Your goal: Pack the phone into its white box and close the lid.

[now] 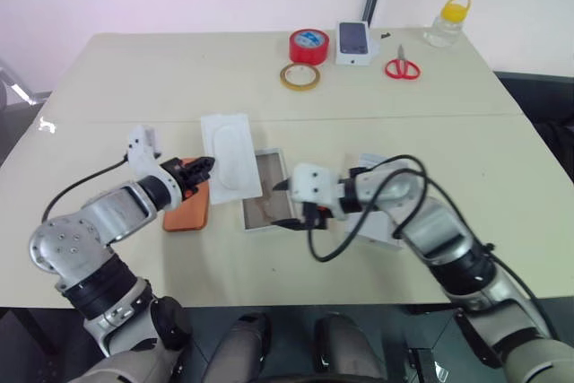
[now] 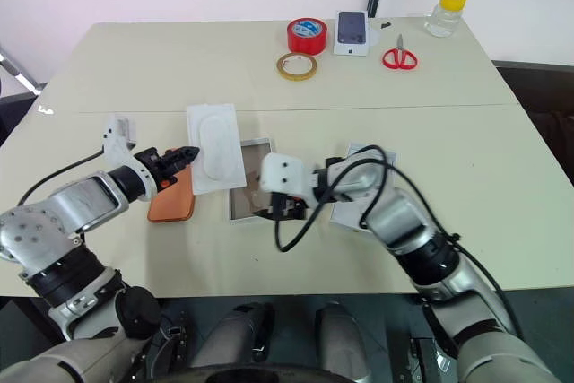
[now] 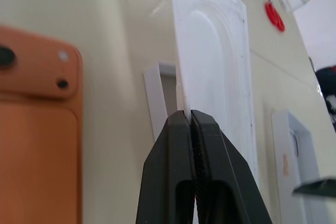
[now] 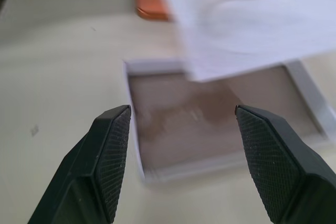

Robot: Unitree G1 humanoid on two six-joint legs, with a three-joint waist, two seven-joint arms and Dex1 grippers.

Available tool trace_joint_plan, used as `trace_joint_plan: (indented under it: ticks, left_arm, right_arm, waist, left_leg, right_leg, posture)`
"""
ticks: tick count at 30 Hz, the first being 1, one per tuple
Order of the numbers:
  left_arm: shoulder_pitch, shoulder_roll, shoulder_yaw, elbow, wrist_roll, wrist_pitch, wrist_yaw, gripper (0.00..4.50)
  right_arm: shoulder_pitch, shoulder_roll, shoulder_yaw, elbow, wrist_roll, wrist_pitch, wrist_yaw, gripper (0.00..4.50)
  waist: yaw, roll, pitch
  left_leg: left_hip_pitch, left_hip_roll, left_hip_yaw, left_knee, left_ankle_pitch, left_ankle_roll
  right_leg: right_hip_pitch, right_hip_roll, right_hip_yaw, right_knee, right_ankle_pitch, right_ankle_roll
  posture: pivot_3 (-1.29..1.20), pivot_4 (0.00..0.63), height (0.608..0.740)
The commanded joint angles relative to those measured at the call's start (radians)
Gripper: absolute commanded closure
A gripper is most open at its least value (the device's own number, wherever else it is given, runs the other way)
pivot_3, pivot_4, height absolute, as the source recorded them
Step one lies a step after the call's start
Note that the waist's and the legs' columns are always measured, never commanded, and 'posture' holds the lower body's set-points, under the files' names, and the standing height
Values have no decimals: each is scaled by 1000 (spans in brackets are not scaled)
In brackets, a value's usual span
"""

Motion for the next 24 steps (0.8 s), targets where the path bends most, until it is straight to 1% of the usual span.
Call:
trace_joint_plan:
  ticks: [1, 8, 16, 19, 24]
  left_arm:
    - [18, -26, -21, -34, -59, 9, 49, 4500]
    - [45, -82, -45, -30, -110, 9, 149, 4500]
    - [66, -123, -63, -41, -180, 7, 226, 4500]
    - [79, -115, -76, -46, -213, 2, 241, 3628]
    - [101, -77, -105, -35, -292, -35, 278, 1263]
  right_arm:
    - [6, -29, -58, -25, 30, -11, -4, 1206]
    - [5, -43, -62, 13, 21, -35, -28, 1206]
    - [-11, -24, -43, 43, 12, -74, -47, 1206]
    - [-13, -23, -39, 52, 8, -83, -52, 1105]
    - [-24, -19, -43, 67, 9, -91, -59, 1105]
  waist:
    - [-1, 0, 0]
    - [2, 0, 0]
    - [2, -1, 0]
    - [1, -1, 0]
    - [2, -1, 0]
  left_leg:
    - [0, 0, 0, 0, 0, 0]
    - [0, 0, 1, 0, 0, 0]
    - [0, 0, 1, 0, 0, 0]
    - [0, 0, 1, 0, 0, 0]
    - [0, 0, 1, 0, 0, 0]
  right_leg:
    - [0, 0, 0, 0, 0, 0]
    - [0, 0, 1, 0, 0, 0]
    - [-1, 0, 1, 0, 0, 0]
    - [-1, 0, 1, 0, 0, 0]
    - [-1, 0, 1, 0, 0, 0]
  posture:
    - [0, 150, 740]
    - [0, 150, 740]
    - [0, 150, 740]
    - [0, 150, 740]
    - [0, 150, 740]
